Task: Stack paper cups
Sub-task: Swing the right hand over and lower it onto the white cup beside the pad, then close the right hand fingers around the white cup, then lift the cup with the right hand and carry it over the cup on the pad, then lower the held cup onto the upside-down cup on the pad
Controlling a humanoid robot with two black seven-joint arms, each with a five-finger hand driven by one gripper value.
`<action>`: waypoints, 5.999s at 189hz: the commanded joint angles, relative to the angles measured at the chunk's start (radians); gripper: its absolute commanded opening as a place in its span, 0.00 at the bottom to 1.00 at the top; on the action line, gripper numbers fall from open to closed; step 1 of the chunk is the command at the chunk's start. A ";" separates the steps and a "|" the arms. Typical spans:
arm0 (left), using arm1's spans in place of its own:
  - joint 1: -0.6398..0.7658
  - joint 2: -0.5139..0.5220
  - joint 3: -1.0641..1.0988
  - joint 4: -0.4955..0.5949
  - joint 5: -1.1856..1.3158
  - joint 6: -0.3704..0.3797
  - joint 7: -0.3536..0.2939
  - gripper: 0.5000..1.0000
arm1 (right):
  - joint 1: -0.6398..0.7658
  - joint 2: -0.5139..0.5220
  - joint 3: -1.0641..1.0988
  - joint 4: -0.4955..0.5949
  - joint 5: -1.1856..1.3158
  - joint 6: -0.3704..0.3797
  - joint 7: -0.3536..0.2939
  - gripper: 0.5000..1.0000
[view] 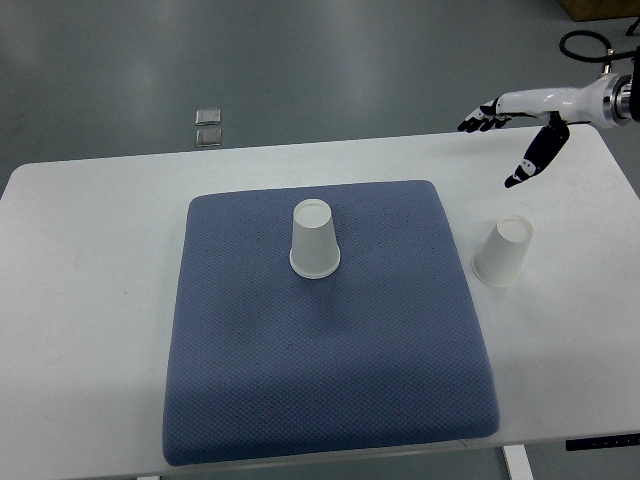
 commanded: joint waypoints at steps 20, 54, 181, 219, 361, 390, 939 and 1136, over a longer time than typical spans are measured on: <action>0.000 0.000 0.001 0.000 0.000 0.000 0.000 1.00 | 0.000 0.010 -0.041 0.095 -0.173 0.052 0.003 0.83; 0.000 0.000 -0.001 0.000 0.000 0.000 0.000 1.00 | -0.035 0.041 -0.054 0.086 -0.193 0.032 0.002 0.83; 0.000 0.000 -0.001 0.000 0.000 0.000 0.000 1.00 | -0.219 0.063 -0.048 -0.047 -0.219 -0.192 -0.003 0.82; 0.000 0.000 0.001 0.000 0.000 0.000 0.000 1.00 | -0.240 0.087 -0.048 -0.058 -0.219 -0.223 -0.003 0.81; 0.000 0.000 0.001 -0.001 0.000 0.000 0.000 1.00 | -0.270 0.116 -0.050 -0.092 -0.225 -0.255 0.000 0.65; 0.000 0.000 -0.001 -0.001 0.000 0.000 0.000 1.00 | -0.279 0.121 -0.050 -0.106 -0.225 -0.255 0.000 0.59; 0.000 0.000 -0.001 -0.001 0.000 0.000 0.000 1.00 | 0.214 0.544 -0.041 -0.081 -0.052 -0.014 0.025 0.20; 0.000 0.000 -0.001 0.000 0.000 0.000 0.000 1.00 | 0.151 0.563 -0.025 -0.118 -0.056 -0.030 0.025 0.29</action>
